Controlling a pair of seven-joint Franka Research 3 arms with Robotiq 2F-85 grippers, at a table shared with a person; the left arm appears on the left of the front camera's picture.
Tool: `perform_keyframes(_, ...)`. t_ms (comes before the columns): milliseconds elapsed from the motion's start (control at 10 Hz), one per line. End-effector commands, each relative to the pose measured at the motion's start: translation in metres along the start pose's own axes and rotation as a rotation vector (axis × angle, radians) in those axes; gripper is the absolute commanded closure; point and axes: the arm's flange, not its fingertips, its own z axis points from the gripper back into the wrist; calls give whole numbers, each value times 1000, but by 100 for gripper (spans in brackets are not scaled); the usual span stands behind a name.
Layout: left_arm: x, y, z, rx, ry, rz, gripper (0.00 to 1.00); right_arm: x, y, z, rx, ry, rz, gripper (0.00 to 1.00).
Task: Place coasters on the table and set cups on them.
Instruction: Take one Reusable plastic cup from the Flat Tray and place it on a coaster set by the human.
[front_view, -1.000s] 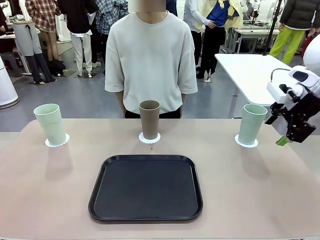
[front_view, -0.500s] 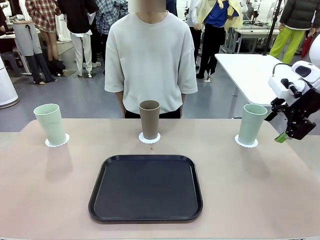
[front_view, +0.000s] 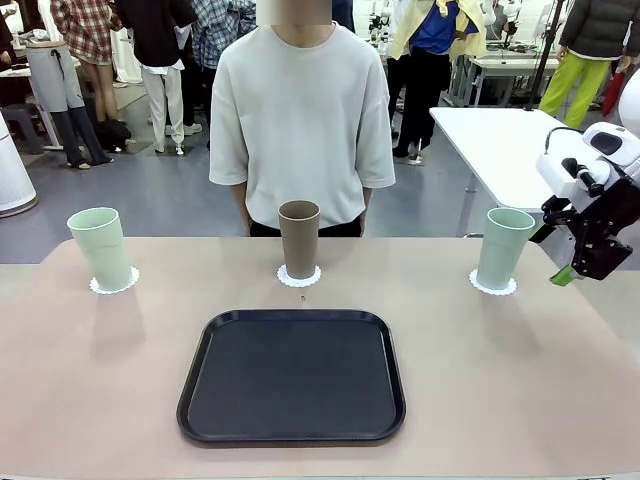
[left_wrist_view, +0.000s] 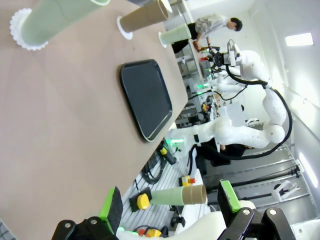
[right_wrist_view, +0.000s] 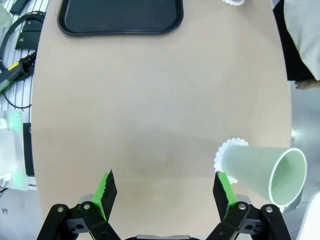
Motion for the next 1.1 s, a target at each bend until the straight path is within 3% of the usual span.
perform_keyframes(0,0,-2,2,0,-2,-1,0,-2,0,-4,3,22,9,0)
perform_keyframes(500,0,-2,2,0,-2,-1,0,0,0,0,0,-2,1,0)
perform_keyframes(600,0,-2,2,0,-2,-1,0,9,-17,16,14,-247,-203,0)
perform_keyframes(700,0,-2,2,0,-2,-1,0,6,-31,27,-99,-451,-362,0)
perform_keyframes(800,0,-2,2,0,-2,-1,0,2,-43,53,-100,-618,-529,0)
perform_keyframes(900,0,-2,2,0,-2,-1,0,-6,-54,66,-45,-716,-679,0)
perform_keyframes(1000,0,-2,2,0,-2,-1,0,-18,-58,67,95,-731,-868,0)
